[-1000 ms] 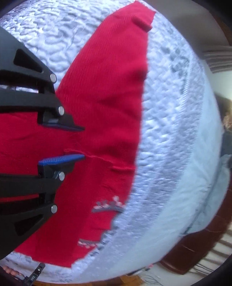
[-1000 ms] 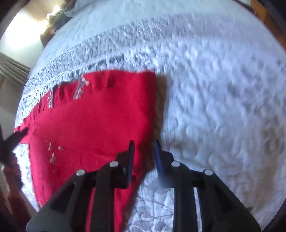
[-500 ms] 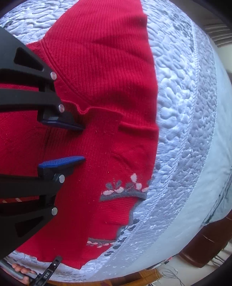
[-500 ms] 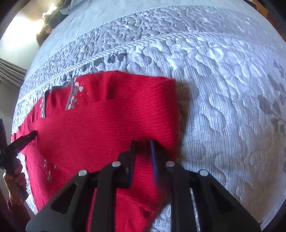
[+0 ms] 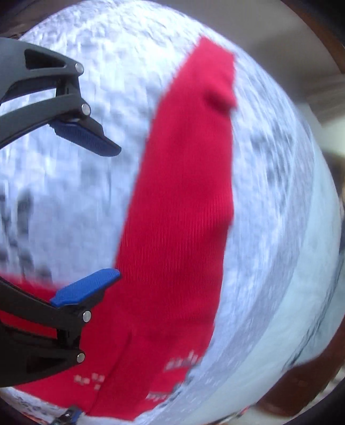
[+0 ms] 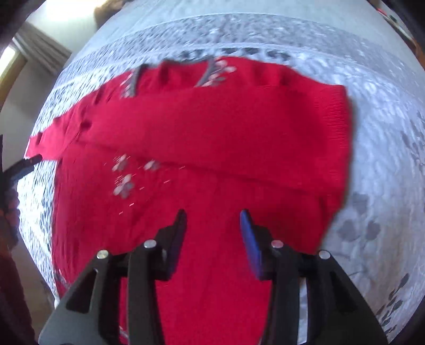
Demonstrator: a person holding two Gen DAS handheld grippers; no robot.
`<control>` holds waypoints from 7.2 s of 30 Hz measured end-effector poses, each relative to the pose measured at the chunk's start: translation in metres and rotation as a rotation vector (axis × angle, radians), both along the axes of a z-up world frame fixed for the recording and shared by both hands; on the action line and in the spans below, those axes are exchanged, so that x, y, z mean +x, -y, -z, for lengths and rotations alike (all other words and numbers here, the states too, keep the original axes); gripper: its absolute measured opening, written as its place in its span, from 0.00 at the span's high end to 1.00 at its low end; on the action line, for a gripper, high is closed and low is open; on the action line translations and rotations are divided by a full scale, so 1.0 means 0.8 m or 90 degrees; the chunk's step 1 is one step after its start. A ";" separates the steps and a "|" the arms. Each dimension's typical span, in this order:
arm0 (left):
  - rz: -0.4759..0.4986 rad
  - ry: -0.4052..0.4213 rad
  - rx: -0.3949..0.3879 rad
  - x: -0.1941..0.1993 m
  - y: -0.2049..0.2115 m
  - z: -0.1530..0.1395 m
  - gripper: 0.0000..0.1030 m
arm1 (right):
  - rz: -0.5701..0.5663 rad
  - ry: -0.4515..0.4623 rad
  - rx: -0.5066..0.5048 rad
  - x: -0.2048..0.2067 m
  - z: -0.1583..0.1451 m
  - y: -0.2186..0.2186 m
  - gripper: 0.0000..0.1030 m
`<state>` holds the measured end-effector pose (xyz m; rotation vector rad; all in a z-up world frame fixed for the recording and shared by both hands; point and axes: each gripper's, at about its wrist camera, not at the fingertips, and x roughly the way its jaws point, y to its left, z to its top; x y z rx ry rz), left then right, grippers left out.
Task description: Fold small clothes
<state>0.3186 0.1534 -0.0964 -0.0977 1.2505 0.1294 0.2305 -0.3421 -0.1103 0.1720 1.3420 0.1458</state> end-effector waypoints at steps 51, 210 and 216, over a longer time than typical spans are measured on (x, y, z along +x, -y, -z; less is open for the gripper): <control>0.116 0.268 -0.147 0.043 0.073 -0.114 0.92 | -0.042 0.038 -0.034 -0.040 0.012 -0.040 0.48; 0.222 -0.114 -0.037 -0.336 0.105 0.014 0.30 | 0.053 -0.057 0.115 -0.370 0.024 -0.001 0.60; 0.224 -0.124 -0.071 -0.366 0.092 0.013 0.46 | 0.060 -0.056 0.153 -0.395 0.035 -0.007 0.65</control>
